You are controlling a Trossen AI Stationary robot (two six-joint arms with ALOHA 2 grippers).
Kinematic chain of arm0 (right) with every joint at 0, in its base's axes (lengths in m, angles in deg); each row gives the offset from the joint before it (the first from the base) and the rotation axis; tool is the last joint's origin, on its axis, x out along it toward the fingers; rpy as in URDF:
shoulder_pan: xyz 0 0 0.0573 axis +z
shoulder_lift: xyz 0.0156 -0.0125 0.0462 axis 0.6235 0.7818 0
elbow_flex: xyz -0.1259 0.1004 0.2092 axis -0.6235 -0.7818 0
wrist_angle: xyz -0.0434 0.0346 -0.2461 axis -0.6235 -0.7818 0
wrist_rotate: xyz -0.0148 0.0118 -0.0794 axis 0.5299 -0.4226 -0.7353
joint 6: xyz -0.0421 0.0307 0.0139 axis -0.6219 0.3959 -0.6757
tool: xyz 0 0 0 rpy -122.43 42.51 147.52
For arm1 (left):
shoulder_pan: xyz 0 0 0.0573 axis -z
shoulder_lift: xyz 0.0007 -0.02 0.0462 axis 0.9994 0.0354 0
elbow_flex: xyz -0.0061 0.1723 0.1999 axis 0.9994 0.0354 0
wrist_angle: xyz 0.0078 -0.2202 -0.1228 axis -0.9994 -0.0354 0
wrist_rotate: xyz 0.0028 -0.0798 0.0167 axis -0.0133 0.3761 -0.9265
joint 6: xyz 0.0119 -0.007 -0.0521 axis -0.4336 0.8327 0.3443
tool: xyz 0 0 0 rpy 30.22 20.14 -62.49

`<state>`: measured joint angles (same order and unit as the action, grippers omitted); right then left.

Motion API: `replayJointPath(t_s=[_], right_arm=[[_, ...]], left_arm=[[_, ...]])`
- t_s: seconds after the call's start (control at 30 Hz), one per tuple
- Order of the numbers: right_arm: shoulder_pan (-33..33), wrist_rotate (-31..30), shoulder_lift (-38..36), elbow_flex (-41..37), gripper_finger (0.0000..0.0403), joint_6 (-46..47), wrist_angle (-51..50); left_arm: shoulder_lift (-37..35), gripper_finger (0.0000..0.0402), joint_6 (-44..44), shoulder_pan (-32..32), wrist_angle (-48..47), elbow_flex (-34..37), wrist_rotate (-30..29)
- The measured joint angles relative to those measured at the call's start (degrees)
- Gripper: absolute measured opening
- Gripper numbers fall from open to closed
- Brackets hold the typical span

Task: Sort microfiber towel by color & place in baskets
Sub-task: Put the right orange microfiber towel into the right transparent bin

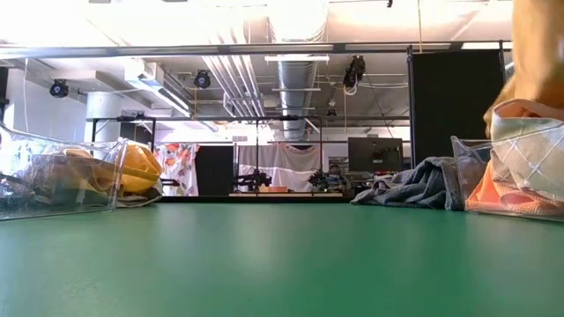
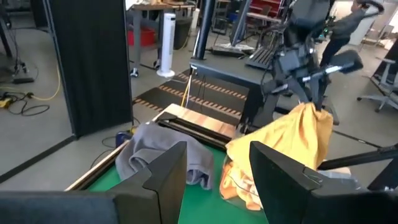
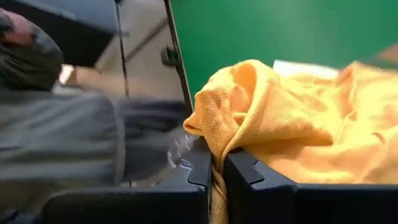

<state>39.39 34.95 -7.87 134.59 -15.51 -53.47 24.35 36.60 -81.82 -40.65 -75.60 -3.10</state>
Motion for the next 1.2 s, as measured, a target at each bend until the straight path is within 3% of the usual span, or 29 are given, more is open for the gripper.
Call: replayJointPath(t_s=[0.13,0.27,0.4,0.63,0.77,0.9,1.0,1.2], right_arm=[[5.0,-0.5,0.0,-6.2,0.0013,2.6,1.8],[11.8,-1.4,1.4,-13.2,0.0012,9.4,10.0],[19.6,-8.4,4.2,-16.5,0.0012,17.9,12.0],[32.0,-26.5,10.9,-19.3,0.0013,35.2,11.5],[35.5,-27.5,17.6,-22.0,0.0013,38.8,20.0],[37.0,-27.0,24.2,-22.1,0.0017,41.4,21.3],[37.3,-27.1,27.1,-22.1,0.0043,40.7,22.0],[34.8,-28.9,31.3,-19.9,0.0142,33.3,27.3]], left_arm=[[2.6,0.0160,-0.2,0.0,2.2,0.0,2.0],[4.1,0.0160,-0.3,0.0,2.6,0.0,2.3],[4.1,0.0160,-0.2,0.0,2.9,0.0,2.3],[2.9,0.0160,-3.1,0.0,3.0,0.0,2.4],[2.6,0.0160,-3.1,0.1,2.9,0.0,2.4],[2.3,0.0160,-3.2,0.1,1.9,0.0,3.5],[2.2,0.0160,-4.1,0.0,1.8,0.0,5.2],[1.0,0.0160,-6.4,0.0,1.7,0.0,5.5]])
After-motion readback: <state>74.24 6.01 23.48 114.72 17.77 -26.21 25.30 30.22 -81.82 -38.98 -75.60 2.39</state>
